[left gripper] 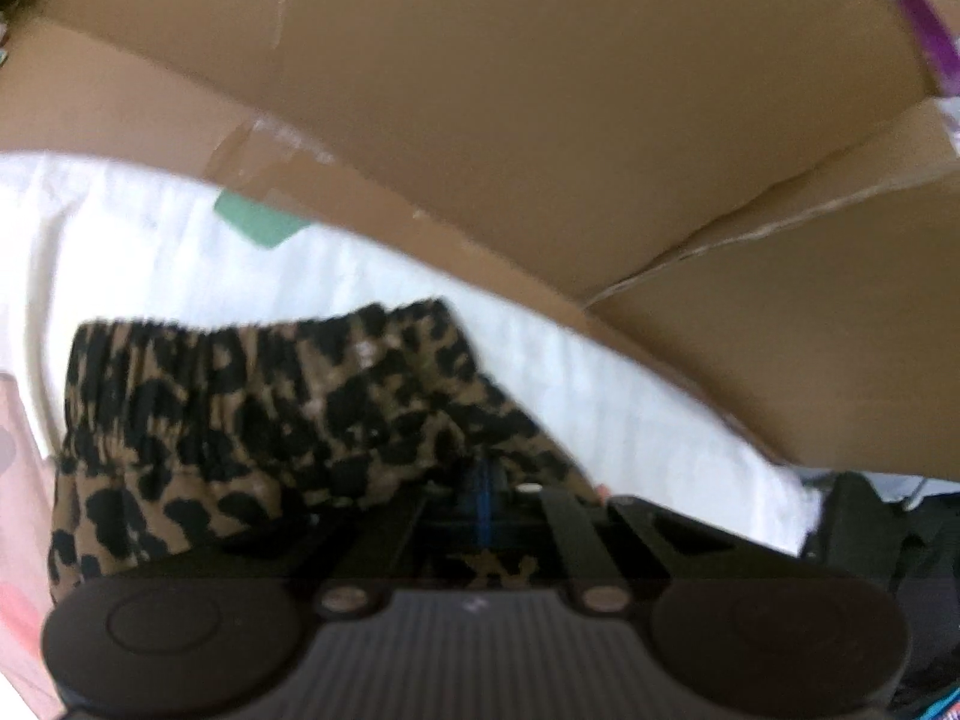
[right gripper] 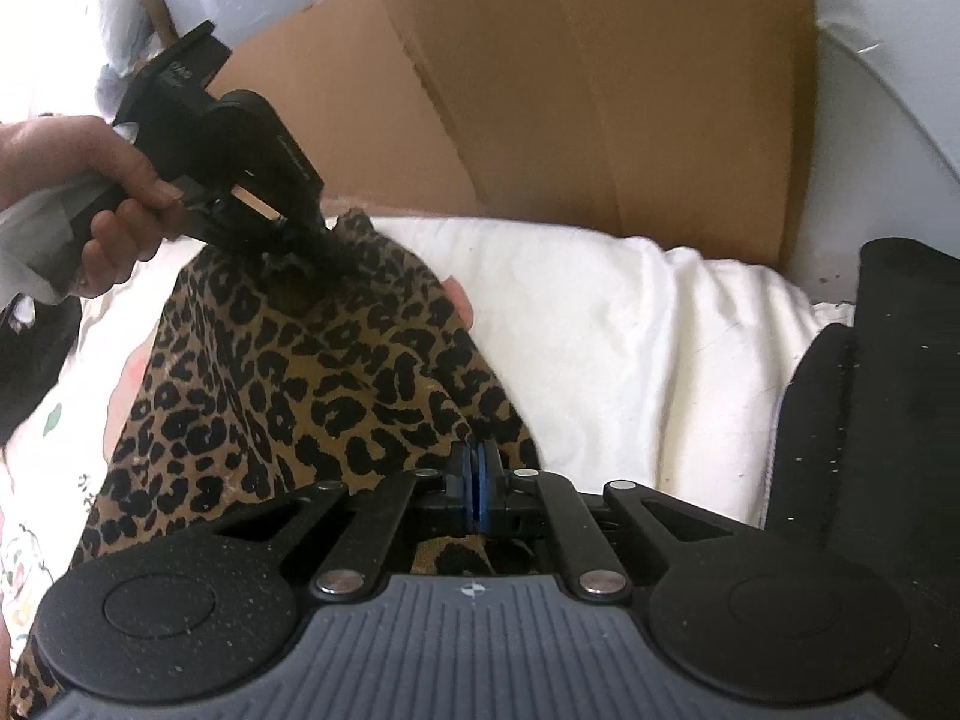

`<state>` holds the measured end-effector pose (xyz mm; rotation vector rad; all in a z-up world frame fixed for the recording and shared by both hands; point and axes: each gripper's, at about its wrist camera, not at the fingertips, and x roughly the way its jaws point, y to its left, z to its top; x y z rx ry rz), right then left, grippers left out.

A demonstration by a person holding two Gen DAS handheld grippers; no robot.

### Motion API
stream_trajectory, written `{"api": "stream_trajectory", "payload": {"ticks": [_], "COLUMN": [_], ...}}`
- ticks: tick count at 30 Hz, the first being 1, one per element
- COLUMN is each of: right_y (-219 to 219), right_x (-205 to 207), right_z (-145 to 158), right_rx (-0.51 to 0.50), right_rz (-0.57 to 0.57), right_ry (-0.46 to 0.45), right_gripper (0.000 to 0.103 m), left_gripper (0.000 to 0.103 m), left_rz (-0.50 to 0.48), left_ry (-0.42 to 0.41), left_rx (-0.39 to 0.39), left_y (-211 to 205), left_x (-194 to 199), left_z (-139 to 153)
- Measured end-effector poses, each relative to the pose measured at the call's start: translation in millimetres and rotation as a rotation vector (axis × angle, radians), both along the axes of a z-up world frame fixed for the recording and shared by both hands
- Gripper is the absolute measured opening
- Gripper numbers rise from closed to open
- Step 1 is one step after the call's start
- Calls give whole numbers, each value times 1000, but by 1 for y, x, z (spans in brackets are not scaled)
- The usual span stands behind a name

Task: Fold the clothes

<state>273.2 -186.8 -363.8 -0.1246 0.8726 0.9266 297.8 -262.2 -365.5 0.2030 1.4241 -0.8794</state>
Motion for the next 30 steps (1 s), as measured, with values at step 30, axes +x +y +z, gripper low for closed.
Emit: {"api": "stream_trajectory", "payload": {"ticks": [30], "right_y": [-51], "right_x": [4], "right_z": [14], "right_rx": [45], "right_rz": [-196], "right_ry": [79], "right_gripper": [3], "left_gripper": [33], "left_rz": [-166], "left_ry": [-71], "left_rx": [-47], "left_y": [-25], "left_x": [-2], "left_z": [31]}}
